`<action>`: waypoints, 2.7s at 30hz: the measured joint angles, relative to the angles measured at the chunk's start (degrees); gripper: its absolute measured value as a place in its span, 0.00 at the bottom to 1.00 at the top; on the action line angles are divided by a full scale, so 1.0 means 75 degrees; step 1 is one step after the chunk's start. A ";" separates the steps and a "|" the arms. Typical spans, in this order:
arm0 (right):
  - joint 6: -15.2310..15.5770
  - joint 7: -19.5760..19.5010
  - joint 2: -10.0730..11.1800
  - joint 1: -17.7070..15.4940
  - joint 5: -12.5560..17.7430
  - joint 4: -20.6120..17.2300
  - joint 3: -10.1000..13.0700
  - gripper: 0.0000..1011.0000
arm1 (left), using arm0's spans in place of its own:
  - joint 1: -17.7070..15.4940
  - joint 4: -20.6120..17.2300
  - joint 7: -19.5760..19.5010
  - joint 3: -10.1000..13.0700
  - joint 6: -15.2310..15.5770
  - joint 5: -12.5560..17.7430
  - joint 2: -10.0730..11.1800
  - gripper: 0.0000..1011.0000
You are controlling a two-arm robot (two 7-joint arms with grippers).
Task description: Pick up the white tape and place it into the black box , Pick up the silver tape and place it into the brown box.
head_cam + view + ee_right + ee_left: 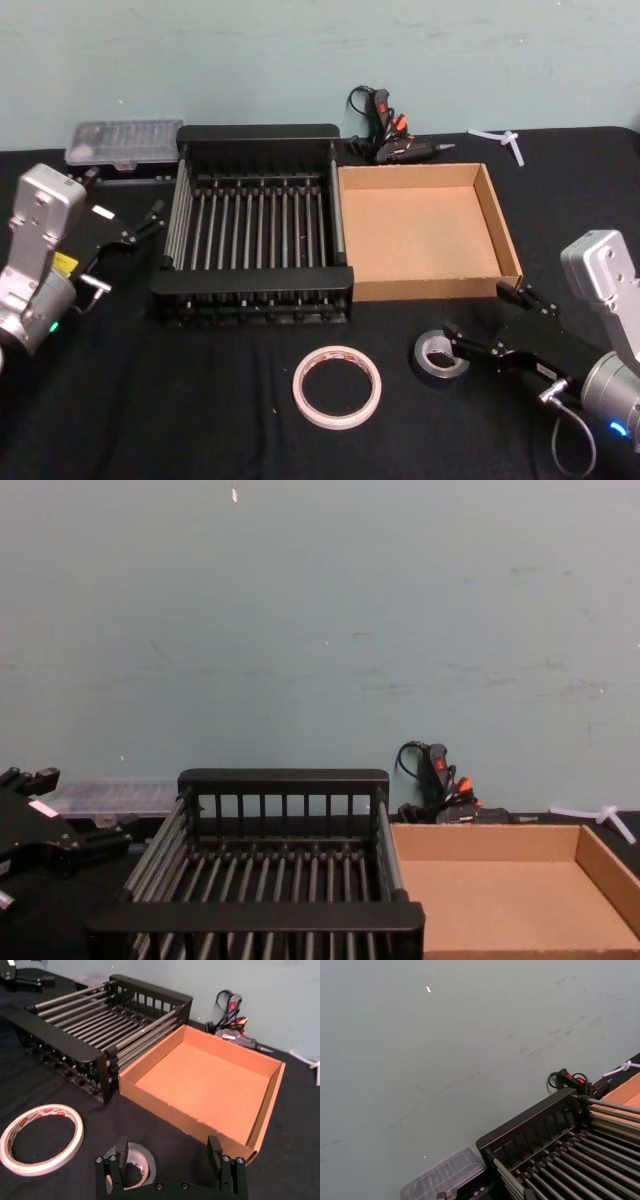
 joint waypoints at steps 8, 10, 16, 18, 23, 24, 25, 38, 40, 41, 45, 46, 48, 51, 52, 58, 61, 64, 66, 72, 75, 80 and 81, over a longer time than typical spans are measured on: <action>0.0439 0.0187 -0.0087 0.0027 -0.0090 0.0003 -0.0011 0.99 | 0.0000 0.0000 0.0000 0.0000 0.0000 0.0000 0.0000 0.99; 0.0502 0.0205 -0.0108 0.0036 -0.0123 0.0018 -0.0015 0.99 | 0.0000 0.0000 0.0000 0.0000 0.0000 0.0000 0.0000 0.99; 0.0710 0.0248 -0.0203 0.0101 -0.0273 0.0116 -0.0037 0.99 | 0.0000 0.0000 0.0000 0.0000 0.0000 0.0000 0.0000 0.99; 0.0765 0.0257 -0.0246 0.0128 -0.0320 0.0157 -0.0039 0.99 | 0.0000 0.0000 0.0000 0.0000 0.0000 0.0000 0.0000 0.99; 0.0864 0.0317 -0.0360 0.0185 -0.0404 0.0231 -0.0025 0.99 | 0.0000 0.0000 0.0000 0.0000 0.0000 0.0000 0.0000 0.99; 0.0877 0.0326 -0.0375 0.0195 -0.0421 0.0243 -0.0025 0.99 | 0.0000 0.0000 0.0000 0.0000 0.0000 0.0000 0.0000 0.99; 0.0886 0.0333 -0.0387 0.0202 -0.0434 0.0252 -0.0025 0.99 | 0.0000 0.0000 0.0000 0.0000 0.0000 -0.0001 0.0000 0.99; 0.1164 0.0417 -0.0637 0.0315 -0.0714 0.0438 -0.0020 0.99 | 0.0000 0.0000 0.0000 0.0000 0.0000 -0.0001 0.0000 0.99; 0.1183 0.0425 -0.0669 0.0321 -0.0735 0.0453 -0.0008 0.99 | 0.0000 0.0000 0.0000 0.0000 0.0000 0.0000 0.0000 0.99; 0.1195 0.0433 -0.0696 0.0327 -0.0754 0.0466 0.0003 0.99 | 0.0000 0.0000 0.0000 0.0000 0.0000 0.0000 0.0000 0.99; 0.1202 0.0438 -0.0708 0.0331 -0.0764 0.0473 0.0012 0.99 | 0.0000 0.0000 0.0000 0.0000 0.0000 0.0000 0.0000 0.99; 0.1202 0.0437 -0.0703 0.0331 -0.0764 0.0471 0.0012 0.99 | 0.0000 0.0000 -0.0001 0.0000 0.0000 0.0000 0.0000 0.99; 0.1200 0.0436 -0.0700 0.0331 -0.0763 0.0469 0.0012 0.99 | 0.0001 0.0000 -0.0001 0.0000 0.0000 0.0000 0.0000 0.99; 0.1197 0.0435 -0.0694 0.0330 -0.0759 0.0464 0.0012 0.99 | 0.0000 0.0000 0.0000 0.0000 0.0000 0.0000 0.0000 0.99; 0.1196 0.0434 -0.0691 0.0329 -0.0758 0.0462 0.0012 0.99 | 0.0000 0.0000 0.0000 0.0000 0.0000 0.0000 0.0000 0.99; 0.1190 0.0432 -0.0685 0.0326 -0.0751 0.0458 0.0009 0.89 | 0.0000 0.0000 0.0000 0.0000 0.0000 0.0000 0.0000 0.99; 0.1189 0.0431 -0.0684 0.0324 -0.0745 0.0455 0.0007 0.81 | 0.0000 0.0000 0.0000 0.0000 0.0000 0.0000 0.0000 0.99; 0.1186 0.0429 -0.0681 0.0321 -0.0741 0.0452 0.0004 0.70 | 0.0000 0.0000 0.0000 0.0000 0.0000 -0.0001 0.0000 0.99; 0.1185 0.0428 -0.0680 0.0321 -0.0740 0.0452 0.0003 0.67 | 0.0000 0.0000 -0.0001 0.0000 0.0000 -0.0001 0.0000 0.99; 0.1182 0.0423 -0.0676 0.0321 -0.0736 0.0448 0.0000 0.48 | 0.0000 0.0000 -0.0001 0.0000 0.0000 0.0000 0.0000 0.99; 0.1180 0.0421 -0.0674 0.0321 -0.0734 0.0447 0.0000 0.38 | 0.0000 0.0000 -0.0001 0.0000 0.0000 -0.0001 0.0000 0.99; 0.1177 0.0419 -0.0673 0.0321 -0.0731 0.0447 0.0000 0.22 | 0.0001 0.0000 0.0000 0.0000 0.0000 0.0000 0.0000 0.99; 0.1177 0.0419 -0.0673 0.0321 -0.0731 0.0447 0.0000 0.20 | 0.0000 0.0000 0.0000 0.0000 0.0000 0.0000 0.0000 0.99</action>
